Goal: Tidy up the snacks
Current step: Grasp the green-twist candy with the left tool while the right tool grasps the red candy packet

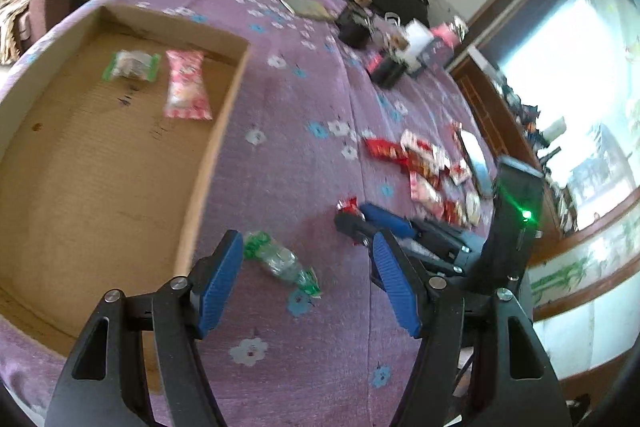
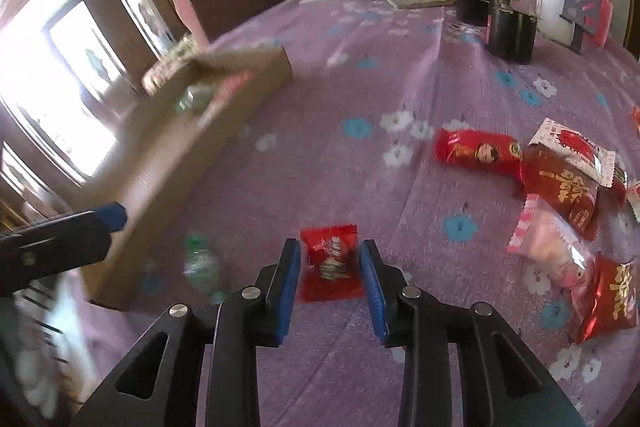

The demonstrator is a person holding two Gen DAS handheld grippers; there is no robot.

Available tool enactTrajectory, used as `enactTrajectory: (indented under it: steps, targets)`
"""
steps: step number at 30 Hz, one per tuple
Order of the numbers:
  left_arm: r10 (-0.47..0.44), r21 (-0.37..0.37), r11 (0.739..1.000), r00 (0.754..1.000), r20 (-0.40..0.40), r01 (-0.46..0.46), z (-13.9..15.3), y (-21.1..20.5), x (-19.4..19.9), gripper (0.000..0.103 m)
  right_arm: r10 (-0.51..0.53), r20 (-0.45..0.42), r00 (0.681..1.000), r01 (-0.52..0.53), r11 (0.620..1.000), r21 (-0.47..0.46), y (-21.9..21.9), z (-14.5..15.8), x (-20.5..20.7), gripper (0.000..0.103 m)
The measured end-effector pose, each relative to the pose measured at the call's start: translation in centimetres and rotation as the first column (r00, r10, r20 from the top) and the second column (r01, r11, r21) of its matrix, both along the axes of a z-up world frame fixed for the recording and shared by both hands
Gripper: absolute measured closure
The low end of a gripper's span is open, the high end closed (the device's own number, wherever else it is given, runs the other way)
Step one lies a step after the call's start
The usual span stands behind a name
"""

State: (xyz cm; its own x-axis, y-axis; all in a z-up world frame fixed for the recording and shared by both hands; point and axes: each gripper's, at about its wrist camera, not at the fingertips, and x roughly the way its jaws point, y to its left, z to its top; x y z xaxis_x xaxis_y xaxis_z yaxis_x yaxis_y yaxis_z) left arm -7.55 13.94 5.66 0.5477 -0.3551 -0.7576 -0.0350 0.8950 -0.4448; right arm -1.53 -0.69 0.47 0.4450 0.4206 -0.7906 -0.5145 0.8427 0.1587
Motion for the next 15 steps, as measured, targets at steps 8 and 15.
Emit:
enactTrajectory:
  steps: [8, 15]
  targets:
    - [-0.058, 0.160, 0.985, 0.998, -0.036, 0.063, -2.1, -3.2, -0.1, 0.036, -0.103, 0.037, 0.994, 0.103, 0.994, 0.025, -3.1, 0.1, -0.1, 0.078]
    - [-0.066, 0.245, 0.967, 0.997, -0.026, 0.071, -3.7, -4.9, 1.0, 0.036, -0.129, 0.010, 0.992, 0.128, 0.989, 0.074, -4.3, 0.0, 0.4, 0.078]
